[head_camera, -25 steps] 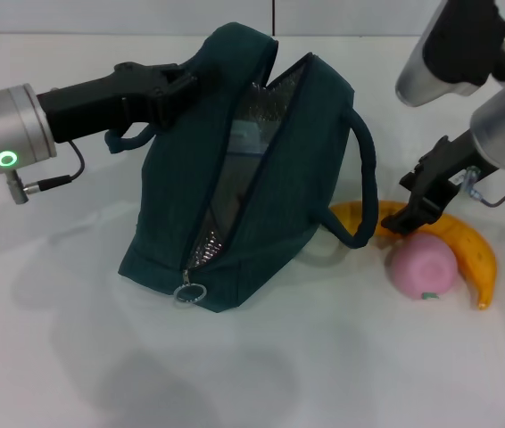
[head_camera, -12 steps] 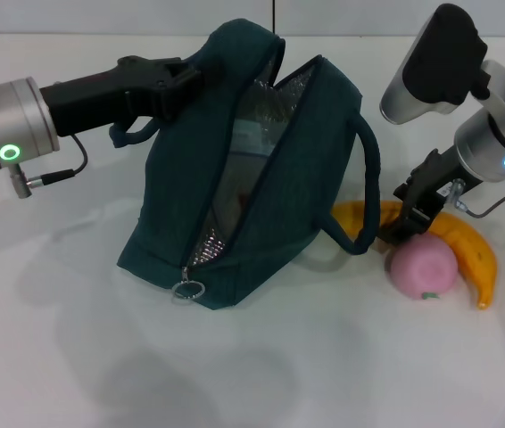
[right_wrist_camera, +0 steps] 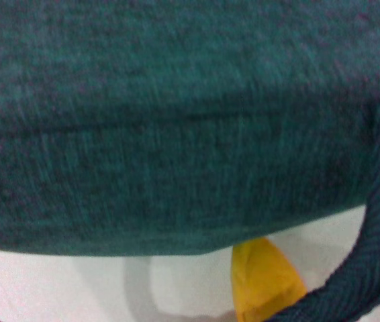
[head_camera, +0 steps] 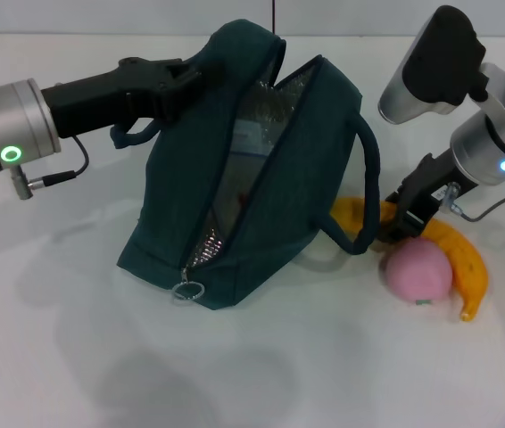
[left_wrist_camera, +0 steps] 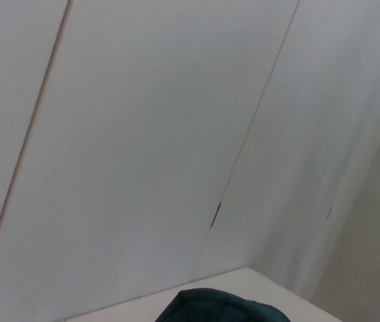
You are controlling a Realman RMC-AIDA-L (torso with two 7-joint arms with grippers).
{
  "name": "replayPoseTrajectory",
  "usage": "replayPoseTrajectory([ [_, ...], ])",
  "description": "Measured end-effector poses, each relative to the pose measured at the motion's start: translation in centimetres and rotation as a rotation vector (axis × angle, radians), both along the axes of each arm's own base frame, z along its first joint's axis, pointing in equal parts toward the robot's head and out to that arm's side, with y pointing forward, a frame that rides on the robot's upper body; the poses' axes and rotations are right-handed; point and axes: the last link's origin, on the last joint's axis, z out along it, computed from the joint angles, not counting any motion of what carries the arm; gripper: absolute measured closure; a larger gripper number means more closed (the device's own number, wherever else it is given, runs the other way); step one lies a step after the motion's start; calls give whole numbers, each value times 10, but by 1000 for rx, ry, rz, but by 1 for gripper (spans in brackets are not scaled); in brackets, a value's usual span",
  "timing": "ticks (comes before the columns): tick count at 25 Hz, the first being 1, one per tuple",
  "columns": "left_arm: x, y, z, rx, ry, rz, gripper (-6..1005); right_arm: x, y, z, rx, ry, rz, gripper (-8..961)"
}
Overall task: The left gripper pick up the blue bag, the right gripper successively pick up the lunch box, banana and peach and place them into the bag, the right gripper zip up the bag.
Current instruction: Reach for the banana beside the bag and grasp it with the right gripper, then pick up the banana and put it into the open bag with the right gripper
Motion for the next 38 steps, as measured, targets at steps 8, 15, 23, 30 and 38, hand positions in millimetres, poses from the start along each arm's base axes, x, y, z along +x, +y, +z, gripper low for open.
replayPoseTrajectory([
  [8,-6,-4,1,-4,-3,16,957,6,1,21,55,64,-51,509],
  [15,-9,-6,1,-3,-2,22,957,24,-2,89,287,188,-83,534],
  [23,-6,-12,12,9,-67,-7,957,23,-6,115,439,419,1,534],
  [30,-4,-12,14,20,-80,-21,957,-1,-15,94,353,937,176,534],
  [38,-1,-9,13,21,-80,-24,957,-32,-10,62,191,1287,252,533],
])
